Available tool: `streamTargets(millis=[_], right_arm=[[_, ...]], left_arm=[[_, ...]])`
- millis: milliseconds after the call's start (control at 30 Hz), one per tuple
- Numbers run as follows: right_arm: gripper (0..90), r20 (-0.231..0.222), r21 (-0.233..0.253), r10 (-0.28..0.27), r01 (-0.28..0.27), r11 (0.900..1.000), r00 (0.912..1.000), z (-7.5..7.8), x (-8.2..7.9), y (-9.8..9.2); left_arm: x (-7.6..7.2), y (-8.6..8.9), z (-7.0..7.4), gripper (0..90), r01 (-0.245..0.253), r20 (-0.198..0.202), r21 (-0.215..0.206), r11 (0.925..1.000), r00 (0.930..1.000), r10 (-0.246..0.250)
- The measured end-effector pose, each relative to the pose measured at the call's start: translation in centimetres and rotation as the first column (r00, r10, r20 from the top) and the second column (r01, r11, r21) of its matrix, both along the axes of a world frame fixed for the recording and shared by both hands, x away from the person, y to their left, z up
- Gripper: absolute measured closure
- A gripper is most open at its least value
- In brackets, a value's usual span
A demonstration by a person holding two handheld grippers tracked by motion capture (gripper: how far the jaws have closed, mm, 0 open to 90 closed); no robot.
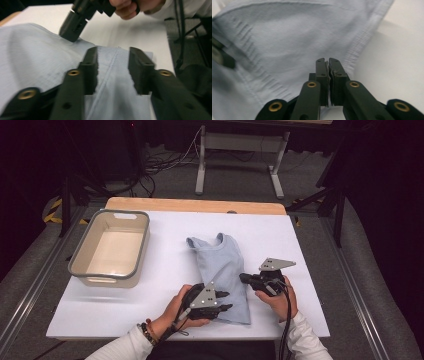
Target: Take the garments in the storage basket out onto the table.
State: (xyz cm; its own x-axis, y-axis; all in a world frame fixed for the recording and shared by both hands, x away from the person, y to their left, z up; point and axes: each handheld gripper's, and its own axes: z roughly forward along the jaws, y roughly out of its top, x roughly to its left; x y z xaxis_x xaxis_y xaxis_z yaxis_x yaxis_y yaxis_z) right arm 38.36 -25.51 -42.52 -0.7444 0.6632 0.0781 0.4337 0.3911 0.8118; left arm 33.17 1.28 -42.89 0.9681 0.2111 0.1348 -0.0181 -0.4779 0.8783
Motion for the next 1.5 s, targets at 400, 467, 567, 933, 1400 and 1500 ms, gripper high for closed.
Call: streamTargets(millis=[400, 467, 567, 933, 1400, 1500], right_arm=[[50.2, 0.028, 0.034, -0.105, 0.105, 0.994, 0.994, 0.5, 1.4, -0.1], [42.6, 0.023, 0.051, -0.099, 0.098, 0.994, 0.9948, 0.6, 2.0, 0.2], [34.7, 0.015, 0.051, -0.097, 0.096, 0.994, 0.9952, 0.5, 3.2, 0.6], [21.9, -0.093, 0.072, -0.076, 0.083, 0.994, 0.9927, -0.8, 6.2, 0.5], [32.1, 0.031, 0.128, -0.126, 0.122, 0.984, 0.9915, 1.8, 5.9, 0.6], [31.6, 0.039, 0.143, -0.16, 0.153, 0.978, 0.9864, 2.1, 6.5, 0.5]], left_arm=[[4.0, 7.8, 1.5, 25.8, -0.261, -0.067, -0.035, 0.9646, 0.9636, 0.259], [5.7, 8.3, 0.8, 24.4, -0.316, -0.099, -0.025, 0.9484, 0.9449, 0.312], [7.9, 8.1, -0.2, 22.6, -0.36, -0.142, 0.005, 0.933, 0.9233, 0.357], [13.7, 7.3, -1.8, 21.1, -0.472, -0.298, -0.014, 0.8814, 0.8434, 0.447], [17.2, 8.3, -1.7, 25.7, -0.559, -0.437, -0.084, 0.8251, 0.7647, 0.473], [17.5, 8.6, -1.3, 25.6, -0.578, -0.448, -0.11, 0.8084, 0.7549, 0.479]])
